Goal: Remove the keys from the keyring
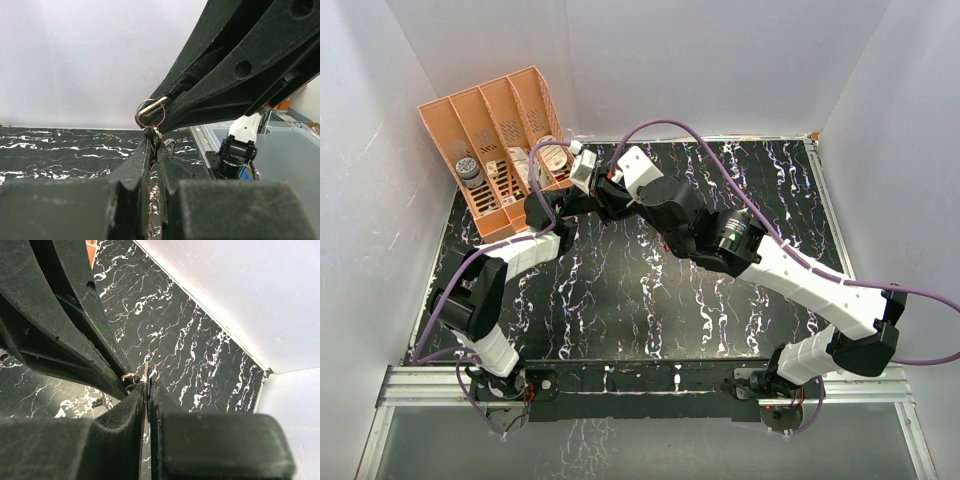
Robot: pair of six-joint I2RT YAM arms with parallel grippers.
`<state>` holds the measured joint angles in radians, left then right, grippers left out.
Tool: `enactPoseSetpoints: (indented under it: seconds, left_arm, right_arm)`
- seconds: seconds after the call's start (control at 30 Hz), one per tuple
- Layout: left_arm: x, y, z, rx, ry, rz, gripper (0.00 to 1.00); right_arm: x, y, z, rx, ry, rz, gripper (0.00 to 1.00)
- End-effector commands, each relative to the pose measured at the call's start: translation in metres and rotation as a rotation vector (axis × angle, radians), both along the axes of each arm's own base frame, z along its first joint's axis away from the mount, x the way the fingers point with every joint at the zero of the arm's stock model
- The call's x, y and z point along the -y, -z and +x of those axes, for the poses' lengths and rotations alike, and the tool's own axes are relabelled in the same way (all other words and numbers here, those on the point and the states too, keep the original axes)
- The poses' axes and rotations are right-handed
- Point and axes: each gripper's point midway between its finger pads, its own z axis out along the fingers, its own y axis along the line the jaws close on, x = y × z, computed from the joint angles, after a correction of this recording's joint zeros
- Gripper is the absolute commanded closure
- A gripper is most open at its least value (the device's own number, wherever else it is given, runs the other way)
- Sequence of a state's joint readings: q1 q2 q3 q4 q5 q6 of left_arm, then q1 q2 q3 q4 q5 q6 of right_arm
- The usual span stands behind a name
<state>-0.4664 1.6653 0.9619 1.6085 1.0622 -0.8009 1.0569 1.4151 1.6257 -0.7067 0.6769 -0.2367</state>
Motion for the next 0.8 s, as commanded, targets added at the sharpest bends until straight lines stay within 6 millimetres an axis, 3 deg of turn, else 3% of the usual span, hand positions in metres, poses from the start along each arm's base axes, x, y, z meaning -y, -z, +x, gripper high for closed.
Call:
enactPoseSetpoints:
  seconds: [0.0, 0.2, 0.47, 0.77]
  left_arm:
    - [-0.004, -0.017, -0.021, 0.194, 0.03, -0.061, 1.0]
    - [-0.001, -0.009, -0.012, 0.172, -0.008, -0.018, 1.0]
    - [-0.005, 0.02, 0.026, 0.173, -0.249, 0.166, 1.0]
    - [-0.017, 0.021, 0.049, 0.14, -0.423, 0.23, 1.0]
  right_arm:
    - [0.001, -0.05, 0.001, 0.105, 0.009, 0.171, 1.0]
    - [0.004, -0.059, 0.001, 0.124, 0.02, 0.175, 1.0]
    - [0.01, -0.068, 0.002, 0.149, 0.037, 0.157, 1.0]
    - [0.013, -0.068, 0.009, 0.187, 0.061, 0.105, 1.0]
